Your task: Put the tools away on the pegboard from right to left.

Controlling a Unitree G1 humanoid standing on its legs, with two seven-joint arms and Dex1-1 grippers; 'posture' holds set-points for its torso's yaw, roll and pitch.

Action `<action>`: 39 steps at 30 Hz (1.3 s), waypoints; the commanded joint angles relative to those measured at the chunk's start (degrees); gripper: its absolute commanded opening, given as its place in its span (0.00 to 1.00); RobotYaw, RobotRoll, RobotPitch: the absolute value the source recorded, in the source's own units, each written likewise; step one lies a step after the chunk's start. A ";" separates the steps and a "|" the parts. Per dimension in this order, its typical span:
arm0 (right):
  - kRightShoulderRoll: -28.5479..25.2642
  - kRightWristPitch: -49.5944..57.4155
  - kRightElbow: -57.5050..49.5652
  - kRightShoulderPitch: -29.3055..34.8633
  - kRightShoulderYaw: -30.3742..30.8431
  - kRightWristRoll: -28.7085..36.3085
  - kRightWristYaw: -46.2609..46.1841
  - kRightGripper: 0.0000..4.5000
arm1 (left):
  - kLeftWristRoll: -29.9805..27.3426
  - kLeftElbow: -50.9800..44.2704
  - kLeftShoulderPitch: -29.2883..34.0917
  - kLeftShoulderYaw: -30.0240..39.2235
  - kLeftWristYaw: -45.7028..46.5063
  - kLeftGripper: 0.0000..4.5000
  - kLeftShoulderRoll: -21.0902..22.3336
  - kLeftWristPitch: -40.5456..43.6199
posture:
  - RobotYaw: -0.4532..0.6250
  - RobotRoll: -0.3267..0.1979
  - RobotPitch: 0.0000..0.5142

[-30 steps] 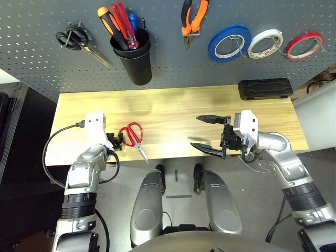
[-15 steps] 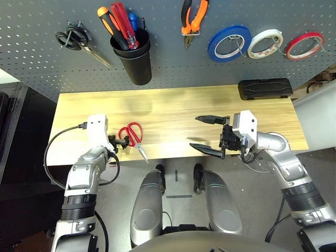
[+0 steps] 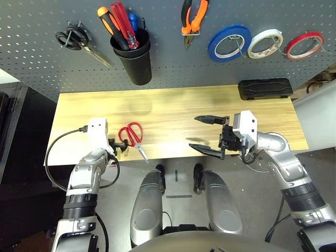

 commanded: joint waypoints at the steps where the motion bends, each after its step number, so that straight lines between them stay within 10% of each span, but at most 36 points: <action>1: -0.10 -0.19 -0.59 0.80 0.44 0.53 0.36 1.00 | 0.78 1.79 0.82 -0.43 0.50 0.91 -0.52 -0.60 | 0.40 0.62 0.64; 12: -0.14 -0.20 -0.65 0.74 0.40 0.63 0.22 1.00 | 0.69 3.08 0.54 -0.31 1.01 0.01 -1.05 -1.36 | 0.40 0.62 0.64; 39: -1.22 -2.97 1.93 0.96 -3.11 5.71 4.63 1.00 | -3.81 -15.59 -2.47 9.81 1.06 0.00 0.76 1.76 | 0.45 0.62 0.53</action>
